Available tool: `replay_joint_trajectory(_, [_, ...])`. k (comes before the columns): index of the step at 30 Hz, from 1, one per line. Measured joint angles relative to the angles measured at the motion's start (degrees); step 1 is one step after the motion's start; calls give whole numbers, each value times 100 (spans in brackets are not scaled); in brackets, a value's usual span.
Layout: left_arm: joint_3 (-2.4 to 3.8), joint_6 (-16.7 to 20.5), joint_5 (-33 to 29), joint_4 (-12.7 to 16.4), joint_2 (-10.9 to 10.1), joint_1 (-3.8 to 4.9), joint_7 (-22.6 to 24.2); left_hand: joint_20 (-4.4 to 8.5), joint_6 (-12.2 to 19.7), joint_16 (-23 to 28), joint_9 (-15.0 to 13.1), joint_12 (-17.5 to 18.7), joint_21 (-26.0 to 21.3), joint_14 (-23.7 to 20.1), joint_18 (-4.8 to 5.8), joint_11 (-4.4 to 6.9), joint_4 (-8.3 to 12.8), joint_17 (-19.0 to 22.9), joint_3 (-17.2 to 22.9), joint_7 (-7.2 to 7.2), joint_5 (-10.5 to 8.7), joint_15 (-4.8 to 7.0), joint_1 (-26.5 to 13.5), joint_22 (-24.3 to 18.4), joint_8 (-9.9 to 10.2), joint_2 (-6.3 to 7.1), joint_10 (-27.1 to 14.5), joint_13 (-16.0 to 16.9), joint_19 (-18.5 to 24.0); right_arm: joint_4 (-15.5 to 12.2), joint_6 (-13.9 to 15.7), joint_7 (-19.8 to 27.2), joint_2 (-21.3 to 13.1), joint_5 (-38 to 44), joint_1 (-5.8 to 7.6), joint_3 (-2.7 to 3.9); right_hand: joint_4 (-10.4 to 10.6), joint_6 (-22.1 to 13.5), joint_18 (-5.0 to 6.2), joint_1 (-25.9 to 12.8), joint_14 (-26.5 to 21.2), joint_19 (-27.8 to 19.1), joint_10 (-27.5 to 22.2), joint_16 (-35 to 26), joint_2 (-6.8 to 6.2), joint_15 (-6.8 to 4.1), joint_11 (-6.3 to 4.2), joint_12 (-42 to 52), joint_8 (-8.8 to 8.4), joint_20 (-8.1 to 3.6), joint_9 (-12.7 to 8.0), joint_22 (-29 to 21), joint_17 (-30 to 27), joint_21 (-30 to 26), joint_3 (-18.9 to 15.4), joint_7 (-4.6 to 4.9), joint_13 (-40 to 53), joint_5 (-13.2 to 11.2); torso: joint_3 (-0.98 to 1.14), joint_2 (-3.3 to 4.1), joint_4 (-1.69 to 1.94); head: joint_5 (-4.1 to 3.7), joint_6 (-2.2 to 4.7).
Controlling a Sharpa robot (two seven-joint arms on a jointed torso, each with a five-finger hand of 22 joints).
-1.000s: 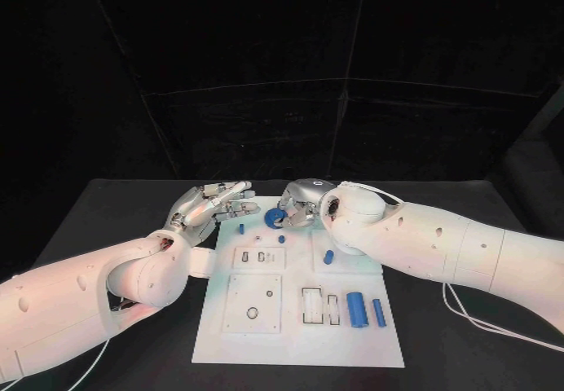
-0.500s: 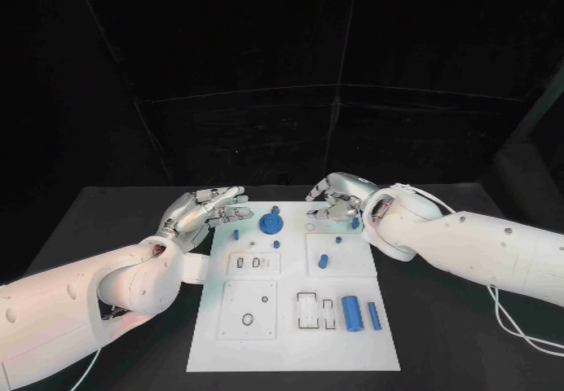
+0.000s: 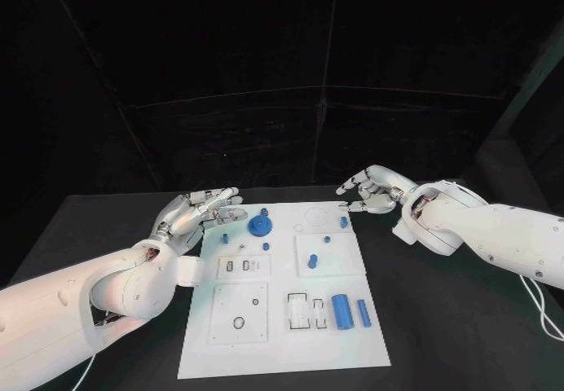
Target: Assemble the parts on the task board
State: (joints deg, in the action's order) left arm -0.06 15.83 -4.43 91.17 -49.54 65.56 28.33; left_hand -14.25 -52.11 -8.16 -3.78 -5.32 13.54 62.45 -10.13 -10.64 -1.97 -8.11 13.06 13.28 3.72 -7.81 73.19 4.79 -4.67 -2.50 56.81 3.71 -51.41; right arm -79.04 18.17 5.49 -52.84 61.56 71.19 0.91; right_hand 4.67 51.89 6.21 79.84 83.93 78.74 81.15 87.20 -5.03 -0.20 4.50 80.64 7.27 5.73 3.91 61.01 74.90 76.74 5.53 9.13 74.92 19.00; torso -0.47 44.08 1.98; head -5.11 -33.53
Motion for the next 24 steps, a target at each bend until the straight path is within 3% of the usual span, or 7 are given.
replay_joint_trajectory(6, [0, -2, 0, -35, 23, 0, 0, 0, 0, 0, 0, 0, 0, 0, 1, 0, 0, -1, 0, 0, 0, 0, 0, 0, 0, 0, 0, 0, 0, 222, -95, 129, 5, -98, -67, 0, -31, 0, 1, 0, 0, 0, 0, 0, 0, 0, 0, -11, 0, 0, 0, -1, 0, 0, -31, 0, 0, 0, 13, 2, 10, -21, -24])
replay_joint_trajectory(17, [0, -4, 0, -77, 29, -2, 0, 0, 0, 0, 0, 0, 0, 0, 0, 0, 0, -5, 0, 0, 0, 0, 0, -5, 0, 0, 0, 0, 0, 290, -294, 195, 17, -153, -239, -5, -64, -62, 0, 0, 0, 0, 0, 0, 0, 0, 0, -11, -33, 0, -10, -8, 0, 0, -64, 28, 0, -60, 1, 2, -4, -19, -53])
replay_joint_trajectory(24, [0, -6, 0, -94, 41, -2, 0, 0, 0, 0, 0, 0, 0, 0, 0, 0, 0, -5, 0, 0, 0, 0, 0, -4, 0, 0, 0, 0, 0, 360, -417, 183, 60, -154, -315, -4, -69, -231, 1, -43, 0, 0, -51, 0, -44, 0, 10, -63, -113, 0, -12, -41, 0, 0, -231, 66, 0, -187, -3, 2, -5, -65, -69])
